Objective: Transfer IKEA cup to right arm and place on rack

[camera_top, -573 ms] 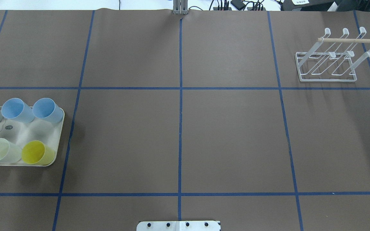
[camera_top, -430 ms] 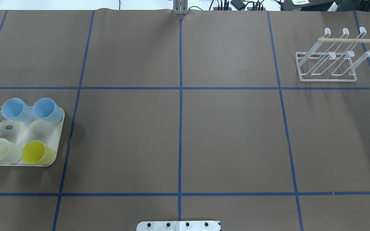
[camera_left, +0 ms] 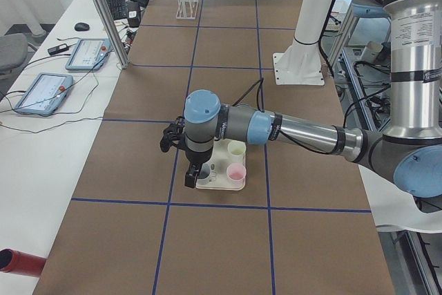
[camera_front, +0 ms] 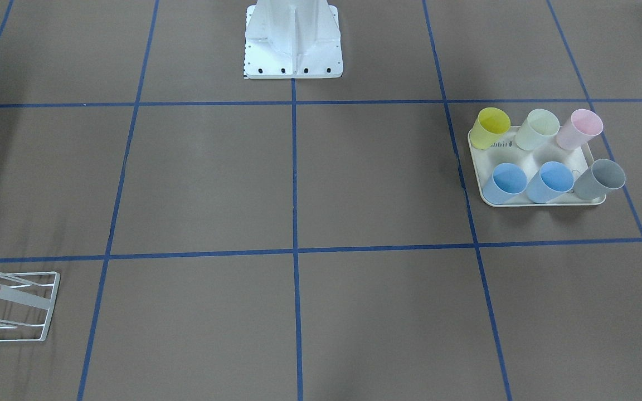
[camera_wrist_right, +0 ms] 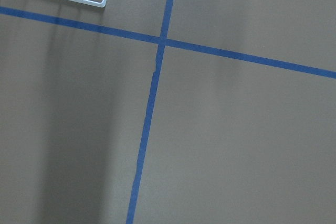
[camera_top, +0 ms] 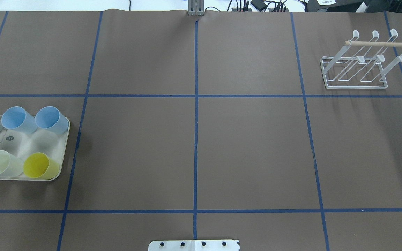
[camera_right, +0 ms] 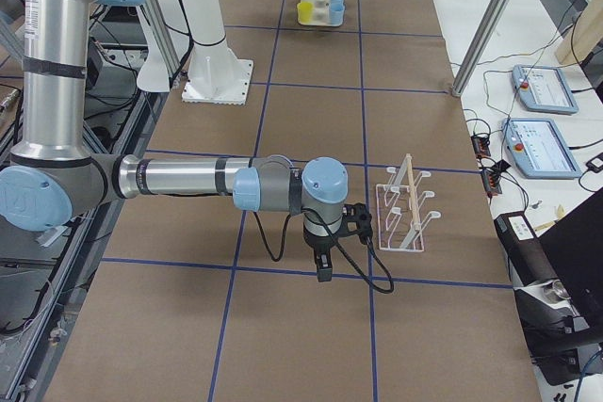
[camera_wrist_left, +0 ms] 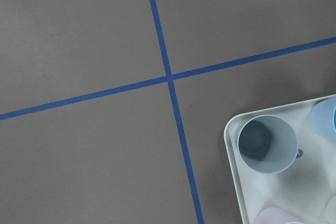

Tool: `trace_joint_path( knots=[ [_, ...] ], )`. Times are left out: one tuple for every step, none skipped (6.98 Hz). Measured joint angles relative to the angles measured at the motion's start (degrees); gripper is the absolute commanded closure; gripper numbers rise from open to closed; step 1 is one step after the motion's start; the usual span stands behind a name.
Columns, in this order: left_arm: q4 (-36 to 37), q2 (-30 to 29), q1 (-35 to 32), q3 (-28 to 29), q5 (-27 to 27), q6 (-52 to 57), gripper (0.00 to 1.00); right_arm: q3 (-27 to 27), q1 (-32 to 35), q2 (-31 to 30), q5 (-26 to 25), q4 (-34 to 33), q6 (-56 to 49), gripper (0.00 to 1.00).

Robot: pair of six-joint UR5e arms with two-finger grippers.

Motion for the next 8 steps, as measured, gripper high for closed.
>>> trace_joint_path(
  knots=[
    [0.0, 0.0, 0.07, -0.56, 0.04, 0.05, 0.0, 0.26, 0.0, 0.18, 0.03, 0.0, -0.15, 0.0],
    [-0.02, -0.07, 0.11, -0.77, -0.02, 0.02, 0.0, 0.64, 0.0, 0.47, 0.04, 0.02, -0.19, 0.0],
    [-0.41, -0.14, 0.13, -0.89, -0.26, -0.09, 0.0, 1.52, -0.04, 0.8, 0.04, 0.06, -0.11, 0.0],
    [-1.84, -0.3, 0.15, -0.91, -0.47, -0.18, 0.0, 3.17, -0.06, 1.14, 0.21, 0.16, 0.11, 0.0],
    [-4.08, -0.5, 0.15, -0.83, -0.52, -0.28, 0.0, 4.74, -0.07, 1.42, 0.83, 1.37, 0.32, 0.0],
    [-7.02, -0.6, 0.15, -0.86, -0.57, -0.3, 0.0, 5.53, -0.07, 1.69, 1.72, 4.92, 0.67, 0.0],
    [-10.94, -0.55, 0.15, -0.96, -0.61, -0.27, 0.0, 5.75, -0.06, 2.12, 3.01, 8.62, 2.35, 0.0],
    [-16.32, -0.6, 0.18, -0.73, -0.52, -0.25, 0.0, 6.04, -0.11, 2.78, 4.86, 10.87, 6.19, 0.0]
  ],
)
